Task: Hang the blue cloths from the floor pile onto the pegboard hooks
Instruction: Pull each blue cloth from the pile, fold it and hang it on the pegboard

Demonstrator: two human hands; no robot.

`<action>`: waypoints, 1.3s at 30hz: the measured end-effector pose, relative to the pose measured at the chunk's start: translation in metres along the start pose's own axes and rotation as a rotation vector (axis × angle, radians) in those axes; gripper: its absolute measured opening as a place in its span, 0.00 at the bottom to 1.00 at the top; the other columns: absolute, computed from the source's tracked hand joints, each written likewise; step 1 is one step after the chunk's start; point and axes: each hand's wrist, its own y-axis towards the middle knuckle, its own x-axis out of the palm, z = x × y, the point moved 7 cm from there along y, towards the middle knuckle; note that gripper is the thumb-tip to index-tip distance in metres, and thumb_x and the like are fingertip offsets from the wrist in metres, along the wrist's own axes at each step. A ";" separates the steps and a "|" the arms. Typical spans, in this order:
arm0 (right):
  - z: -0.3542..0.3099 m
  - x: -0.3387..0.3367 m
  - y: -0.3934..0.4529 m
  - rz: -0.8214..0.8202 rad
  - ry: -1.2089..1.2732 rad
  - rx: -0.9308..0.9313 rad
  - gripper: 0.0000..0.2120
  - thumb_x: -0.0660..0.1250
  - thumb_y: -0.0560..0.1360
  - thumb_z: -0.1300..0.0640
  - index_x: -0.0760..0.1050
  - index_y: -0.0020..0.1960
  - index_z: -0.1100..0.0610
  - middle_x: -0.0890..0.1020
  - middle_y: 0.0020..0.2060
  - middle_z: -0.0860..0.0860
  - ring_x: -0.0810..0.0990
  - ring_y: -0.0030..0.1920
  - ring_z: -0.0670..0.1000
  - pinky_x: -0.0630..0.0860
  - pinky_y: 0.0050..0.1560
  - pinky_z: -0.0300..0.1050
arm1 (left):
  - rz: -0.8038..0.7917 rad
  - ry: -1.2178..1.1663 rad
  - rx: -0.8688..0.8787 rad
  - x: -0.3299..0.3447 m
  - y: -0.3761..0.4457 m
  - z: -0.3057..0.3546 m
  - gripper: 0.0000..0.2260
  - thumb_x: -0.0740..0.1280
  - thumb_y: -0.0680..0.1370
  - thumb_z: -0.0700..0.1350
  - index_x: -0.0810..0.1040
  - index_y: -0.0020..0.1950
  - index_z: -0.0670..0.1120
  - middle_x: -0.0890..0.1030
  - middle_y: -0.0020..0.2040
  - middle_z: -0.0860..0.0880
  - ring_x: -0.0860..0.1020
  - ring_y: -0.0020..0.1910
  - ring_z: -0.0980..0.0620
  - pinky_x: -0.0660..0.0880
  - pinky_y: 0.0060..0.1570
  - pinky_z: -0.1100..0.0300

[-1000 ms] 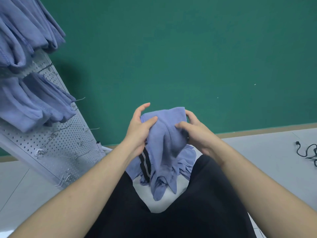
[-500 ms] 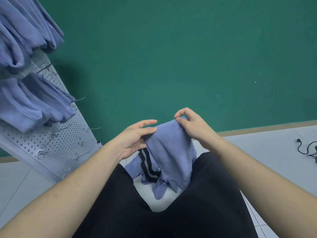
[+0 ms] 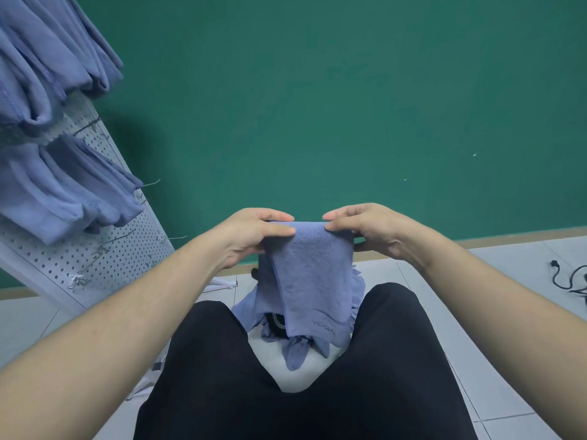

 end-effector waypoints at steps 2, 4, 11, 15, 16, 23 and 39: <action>-0.003 -0.002 0.001 0.000 -0.045 -0.014 0.11 0.75 0.73 0.61 0.83 0.54 0.52 0.85 0.49 0.49 0.81 0.53 0.49 0.76 0.65 0.52 | -0.035 0.057 -0.006 -0.003 0.001 0.002 0.13 0.76 0.72 0.37 0.84 0.54 0.48 0.84 0.52 0.49 0.81 0.50 0.52 0.78 0.58 0.53; -0.007 -0.005 0.004 0.037 -0.092 -0.046 0.12 0.76 0.72 0.63 0.83 0.53 0.51 0.85 0.50 0.48 0.81 0.54 0.49 0.75 0.67 0.53 | -0.064 0.079 -0.005 -0.003 0.003 0.005 0.15 0.75 0.72 0.33 0.83 0.55 0.46 0.84 0.52 0.46 0.83 0.48 0.50 0.81 0.55 0.55; -0.014 -0.010 0.007 0.040 -0.120 -0.098 0.15 0.76 0.71 0.63 0.83 0.56 0.53 0.85 0.50 0.48 0.82 0.53 0.47 0.78 0.53 0.39 | -0.113 0.331 -0.049 -0.004 0.003 0.012 0.15 0.71 0.75 0.33 0.84 0.57 0.48 0.82 0.44 0.51 0.73 0.38 0.55 0.66 0.33 0.64; -0.016 -0.015 0.006 0.110 -0.300 -0.126 0.18 0.78 0.70 0.61 0.84 0.59 0.53 0.85 0.51 0.45 0.82 0.53 0.47 0.75 0.55 0.37 | -0.068 0.416 -0.002 -0.007 0.007 0.017 0.12 0.72 0.75 0.35 0.86 0.55 0.48 0.82 0.43 0.50 0.74 0.40 0.54 0.70 0.39 0.65; -0.018 -0.016 0.006 0.127 -0.361 -0.135 0.18 0.78 0.69 0.60 0.84 0.59 0.52 0.85 0.50 0.44 0.82 0.52 0.46 0.74 0.55 0.37 | -0.056 0.434 0.004 -0.008 0.008 0.017 0.11 0.73 0.75 0.36 0.86 0.53 0.48 0.82 0.43 0.50 0.74 0.41 0.53 0.71 0.41 0.64; -0.029 -0.016 0.004 0.185 -0.551 -0.162 0.18 0.75 0.72 0.60 0.82 0.61 0.51 0.83 0.50 0.45 0.80 0.50 0.47 0.71 0.51 0.37 | 0.020 0.557 0.086 -0.012 0.010 0.024 0.04 0.72 0.77 0.42 0.86 0.46 0.50 0.83 0.44 0.48 0.76 0.42 0.50 0.78 0.53 0.53; -0.035 -0.018 0.002 0.186 -0.637 -0.151 0.08 0.78 0.70 0.56 0.84 0.48 0.49 0.86 0.45 0.48 0.80 0.44 0.48 0.74 0.43 0.38 | -0.129 0.292 -0.063 -0.009 0.006 0.010 0.09 0.66 0.79 0.33 0.84 0.54 0.42 0.77 0.37 0.49 0.71 0.34 0.54 0.72 0.35 0.64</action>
